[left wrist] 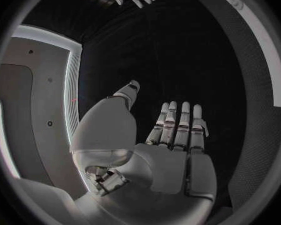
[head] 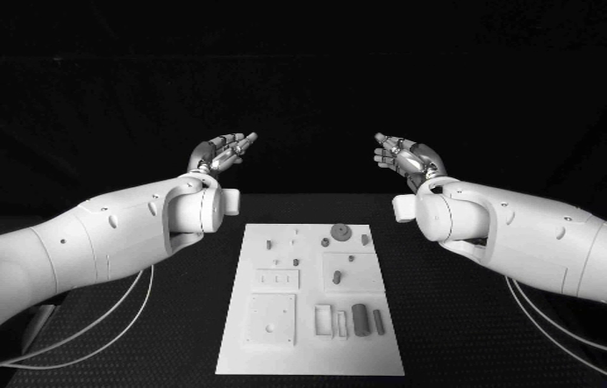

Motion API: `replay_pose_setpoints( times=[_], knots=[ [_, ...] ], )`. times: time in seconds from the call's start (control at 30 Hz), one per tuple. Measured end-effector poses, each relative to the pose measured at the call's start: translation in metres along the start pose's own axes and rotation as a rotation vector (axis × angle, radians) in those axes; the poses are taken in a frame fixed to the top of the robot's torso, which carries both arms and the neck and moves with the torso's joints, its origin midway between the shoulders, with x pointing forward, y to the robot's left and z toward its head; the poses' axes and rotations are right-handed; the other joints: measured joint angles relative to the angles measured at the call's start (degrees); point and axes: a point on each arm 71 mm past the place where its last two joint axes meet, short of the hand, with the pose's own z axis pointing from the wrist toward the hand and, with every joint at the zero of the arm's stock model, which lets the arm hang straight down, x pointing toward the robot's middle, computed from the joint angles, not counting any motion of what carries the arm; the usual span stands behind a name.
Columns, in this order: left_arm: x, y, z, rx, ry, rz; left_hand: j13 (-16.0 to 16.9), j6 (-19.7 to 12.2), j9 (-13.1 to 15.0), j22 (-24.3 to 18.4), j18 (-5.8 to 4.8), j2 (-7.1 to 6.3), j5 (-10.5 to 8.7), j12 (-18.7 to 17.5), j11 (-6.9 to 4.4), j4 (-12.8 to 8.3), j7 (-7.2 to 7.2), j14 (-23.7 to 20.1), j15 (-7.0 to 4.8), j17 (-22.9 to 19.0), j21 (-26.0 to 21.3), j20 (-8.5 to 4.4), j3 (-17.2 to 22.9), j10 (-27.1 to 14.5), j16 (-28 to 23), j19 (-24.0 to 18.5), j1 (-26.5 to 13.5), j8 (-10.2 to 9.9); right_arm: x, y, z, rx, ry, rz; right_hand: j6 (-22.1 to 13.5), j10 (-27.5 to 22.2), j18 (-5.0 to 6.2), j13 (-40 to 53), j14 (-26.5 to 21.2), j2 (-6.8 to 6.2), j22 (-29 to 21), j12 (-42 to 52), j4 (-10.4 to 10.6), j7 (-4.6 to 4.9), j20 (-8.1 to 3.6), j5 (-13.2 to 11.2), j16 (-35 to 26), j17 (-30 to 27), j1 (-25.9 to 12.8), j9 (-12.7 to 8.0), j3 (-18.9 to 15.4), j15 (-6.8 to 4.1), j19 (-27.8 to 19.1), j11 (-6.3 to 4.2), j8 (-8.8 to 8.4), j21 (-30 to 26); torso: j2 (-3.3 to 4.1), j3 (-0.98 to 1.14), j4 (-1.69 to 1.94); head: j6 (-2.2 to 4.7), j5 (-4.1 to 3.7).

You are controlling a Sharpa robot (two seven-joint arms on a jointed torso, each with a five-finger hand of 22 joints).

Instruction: Assemble the parts on the task board

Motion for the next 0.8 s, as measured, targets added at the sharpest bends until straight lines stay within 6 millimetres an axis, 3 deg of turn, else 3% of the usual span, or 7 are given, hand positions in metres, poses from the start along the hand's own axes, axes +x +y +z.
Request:
replay_pose_setpoints(
  times=[0.17, 0.37, 0.5, 0.57, 0.63, 0.7, 0.8],
  knots=[
    [-0.014, -0.014, 0.022, -0.034, -0.003, 0.011, 0.18, 0.61, 1.05, 1.28, 0.00, 0.12, 0.00, 0.26, 0.41, 1.08, 0.61, 1.86, 0.15, 1.18, 0.90, -0.18, -0.23, 1.64, 1.19, 1.24, 3.33, 0.83, -0.012, 0.013, 0.020, 0.042, 0.066, -0.019, 1.02, 1.39, 0.01, 0.07, 0.92, -0.18, 2.67, 0.19, -1.10, 0.01, 0.30, 0.05, 0.83, 0.50, 0.69, 0.65, 1.10, 0.31, 0.93, 0.20, 0.74, 0.15, -0.03, -0.04, -0.02, -0.04, 0.01],
    [-0.021, -0.021, 0.034, -0.084, 0.019, 0.009, 0.32, 1.51, 1.52, 1.29, 0.00, 1.33, 0.00, 0.52, 1.09, 2.65, 1.28, 3.26, 0.10, 1.59, 1.62, -0.42, -2.41, 3.20, 2.20, 2.47, 5.15, 1.59, -0.018, 0.021, 0.033, 0.109, 0.159, -0.044, 3.72, 4.43, 0.90, 0.27, 3.22, -0.96, 5.36, 0.81, -4.90, 0.31, 0.41, 0.05, 2.27, 1.13, 1.47, 1.26, 3.11, 0.35, 3.29, 0.30, 2.58, 0.26, -0.03, -0.04, -0.03, -0.05, 0.01],
    [-0.020, -0.020, 0.034, -0.107, 0.036, 0.003, 0.86, 4.49, 2.03, 1.29, -0.01, 2.38, 0.15, 1.96, 2.21, 3.59, 2.52, 6.09, 0.44, 2.08, 2.70, -0.71, -3.86, 6.77, 3.65, 4.84, 6.80, 3.08, -0.018, 0.022, 0.035, 0.140, 0.204, -0.054, 6.41, 7.55, 2.70, 0.47, 5.75, -1.53, 5.91, 1.59, -8.43, 0.54, 0.47, 0.05, 3.68, 1.67, 2.04, 1.66, 4.91, 0.42, 5.76, 0.08, 4.01, 0.52, -0.03, -0.04, -0.03, -0.05, 0.01],
    [-0.020, -0.018, 0.031, -0.118, 0.060, 0.000, 1.19, 6.33, 2.25, 1.28, 0.00, 2.89, 0.28, 2.89, 2.80, 3.87, 3.11, 8.80, 0.82, 2.52, 3.71, -0.96, -4.71, 9.32, 4.96, 7.05, 8.14, 3.87, -0.023, 0.018, 0.041, 0.123, 0.195, -0.157, 8.10, 9.60, 3.14, 0.50, 7.50, -1.53, 5.92, 1.94, -10.59, 0.75, 0.49, 0.04, 4.57, 2.04, 2.04, 1.83, 6.10, 0.30, 7.49, -0.17, 4.74, 0.59, -0.07, -0.03, -0.01, 0.23, 0.12],
    [-0.022, -0.015, 0.030, -0.127, 0.074, -0.002, 1.62, 8.52, 2.44, 1.28, 0.00, 3.32, 0.87, 4.05, 3.46, 3.89, 3.88, 11.85, 0.85, 3.13, 4.76, -1.17, -5.11, 12.28, 6.43, 9.45, 9.90, 4.75, -0.026, 0.014, 0.042, 0.107, 0.196, -0.250, 9.92, 11.70, 4.55, 0.59, 9.54, -1.86, 5.92, 2.41, -12.72, 0.97, 0.54, 0.04, 5.61, 2.56, 1.71, 1.96, 7.29, -0.10, 9.45, -0.60, 5.46, 1.03, -0.08, -0.09, 0.03, 0.55, 0.27],
    [-0.023, -0.014, 0.029, -0.133, 0.089, -0.002, 2.17, 10.98, 2.59, 1.28, 0.00, 3.73, 2.83, 5.39, 3.86, 3.50, 4.53, 17.27, 0.81, 4.51, 7.15, -2.20, -5.60, 15.87, 9.14, 13.94, 11.95, 5.56, -0.028, 0.010, 0.043, 0.090, 0.203, -0.345, 11.51, 13.58, 4.98, 0.59, 11.37, -2.24, 5.82, 2.47, -14.57, 1.21, 0.60, 0.04, 6.49, 3.10, 1.33, 2.06, 8.36, -0.67, 11.33, -1.02, 6.02, 1.25, -0.09, -0.15, 0.07, 0.70, 0.36],
    [-0.021, -0.014, 0.025, -0.135, 0.115, -0.003, 3.03, 14.71, 2.59, 1.28, -0.01, 4.63, 4.38, 6.98, 3.78, 3.35, 4.99, 22.58, 0.02, 6.18, 9.57, -3.79, -7.30, 21.23, 11.32, 17.89, 14.83, 6.28, -0.027, 0.009, 0.044, 0.061, 0.216, -0.458, 14.13, 16.78, 6.89, 0.68, 14.72, -2.60, 5.55, 3.01, -17.15, 1.62, 0.78, -0.30, 8.05, 4.26, 0.97, 2.33, 10.17, -1.76, 14.76, -1.85, 6.85, 2.16, -0.09, -0.21, 0.15, 0.81, 0.43]
  ],
)
